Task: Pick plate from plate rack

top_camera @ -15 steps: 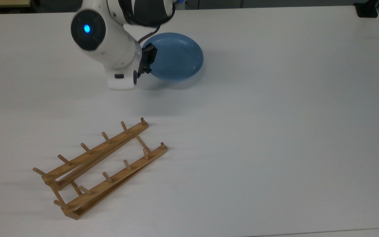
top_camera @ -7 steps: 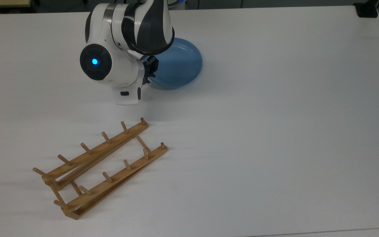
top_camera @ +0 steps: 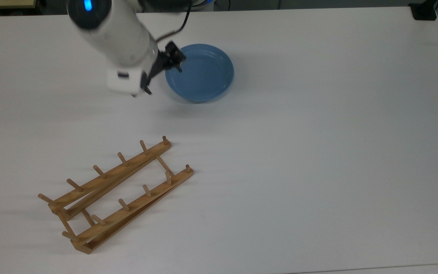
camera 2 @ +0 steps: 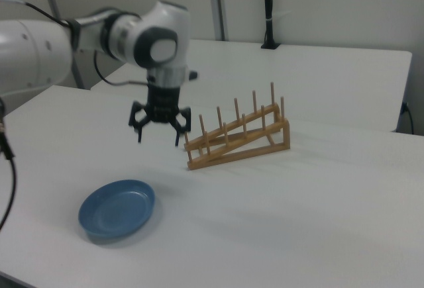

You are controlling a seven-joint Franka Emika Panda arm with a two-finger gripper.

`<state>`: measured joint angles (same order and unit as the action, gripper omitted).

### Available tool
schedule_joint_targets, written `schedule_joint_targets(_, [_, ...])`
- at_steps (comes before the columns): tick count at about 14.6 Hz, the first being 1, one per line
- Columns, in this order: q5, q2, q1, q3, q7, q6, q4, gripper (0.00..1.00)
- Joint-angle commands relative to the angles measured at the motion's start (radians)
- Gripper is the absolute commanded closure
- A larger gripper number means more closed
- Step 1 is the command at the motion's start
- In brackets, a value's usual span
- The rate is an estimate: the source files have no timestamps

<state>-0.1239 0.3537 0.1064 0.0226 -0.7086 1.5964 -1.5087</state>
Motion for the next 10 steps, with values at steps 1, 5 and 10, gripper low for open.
schedule_joint_targets(1, [0.009, -0.142, -0.020, -0.010, 0.214, -0.004, -0.039, 0.00])
schedule_joint_targets(5, [0.099, -0.235, -0.077, -0.010, 0.476, -0.015, -0.045, 0.00])
schedule_joint_targets(10, [0.228, -0.277, -0.177, -0.018, 0.754, -0.033, -0.045, 0.00])
